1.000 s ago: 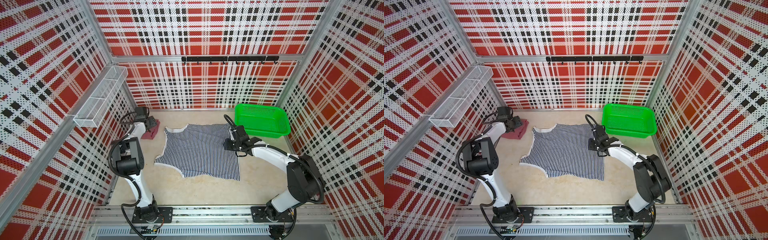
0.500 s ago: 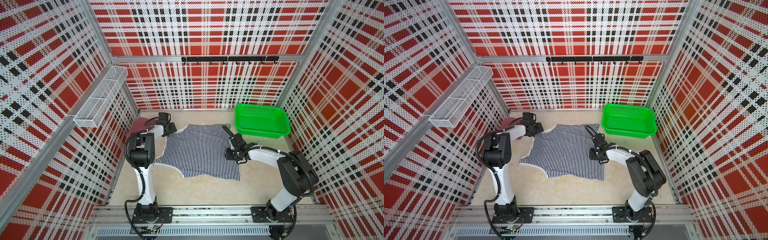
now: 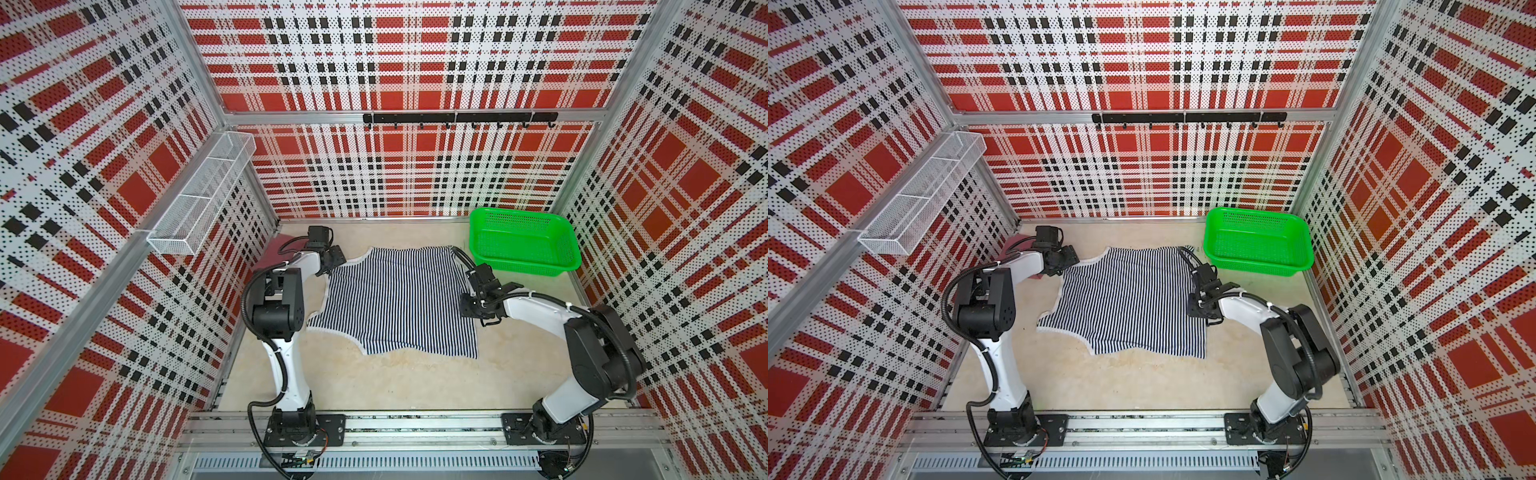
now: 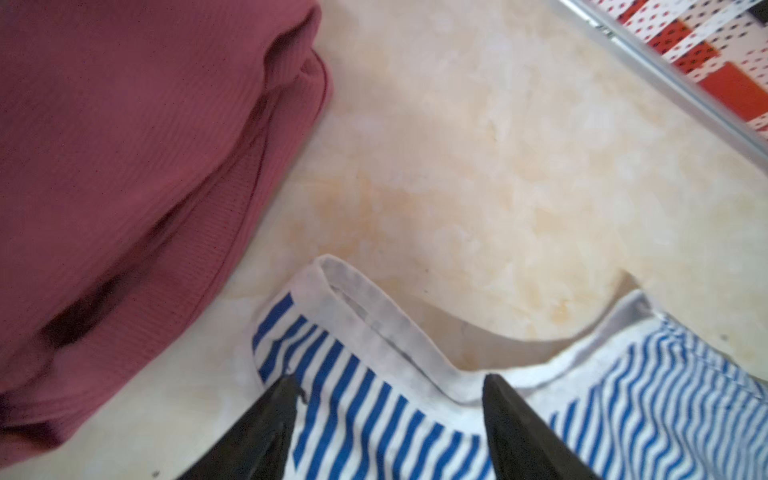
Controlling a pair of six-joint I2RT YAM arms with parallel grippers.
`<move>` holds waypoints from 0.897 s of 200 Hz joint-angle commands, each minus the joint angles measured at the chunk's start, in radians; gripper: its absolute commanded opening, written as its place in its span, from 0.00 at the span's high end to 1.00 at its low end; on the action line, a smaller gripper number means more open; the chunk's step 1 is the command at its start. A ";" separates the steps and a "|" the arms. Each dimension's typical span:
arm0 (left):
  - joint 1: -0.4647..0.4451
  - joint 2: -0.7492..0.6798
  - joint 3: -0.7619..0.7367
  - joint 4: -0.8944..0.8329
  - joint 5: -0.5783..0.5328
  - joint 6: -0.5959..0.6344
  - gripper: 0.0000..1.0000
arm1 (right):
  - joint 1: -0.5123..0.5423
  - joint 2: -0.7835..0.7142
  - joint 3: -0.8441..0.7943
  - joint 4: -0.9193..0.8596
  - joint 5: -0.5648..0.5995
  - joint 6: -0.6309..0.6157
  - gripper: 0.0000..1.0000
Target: Fold and stack the tank tops
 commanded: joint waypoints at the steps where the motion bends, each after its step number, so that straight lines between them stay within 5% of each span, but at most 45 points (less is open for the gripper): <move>1: -0.072 -0.164 0.047 -0.058 0.031 0.027 0.24 | -0.002 -0.103 0.023 -0.128 -0.002 -0.039 0.53; 50: -0.281 -0.638 -0.359 -0.244 -0.072 -0.056 0.27 | 0.010 -0.275 -0.064 -0.398 -0.050 -0.047 0.53; 92: -0.638 -0.909 -0.564 -0.519 -0.181 -0.369 0.35 | 0.074 -0.303 -0.089 -0.482 -0.075 -0.036 0.56; 124: -0.864 -1.017 -0.701 -0.533 -0.174 -0.619 0.38 | 0.074 -0.296 -0.125 -0.456 -0.084 -0.042 0.58; 179: -0.833 -0.958 -0.865 -0.301 -0.213 -0.620 0.40 | 0.075 -0.276 -0.128 -0.428 -0.098 -0.044 0.59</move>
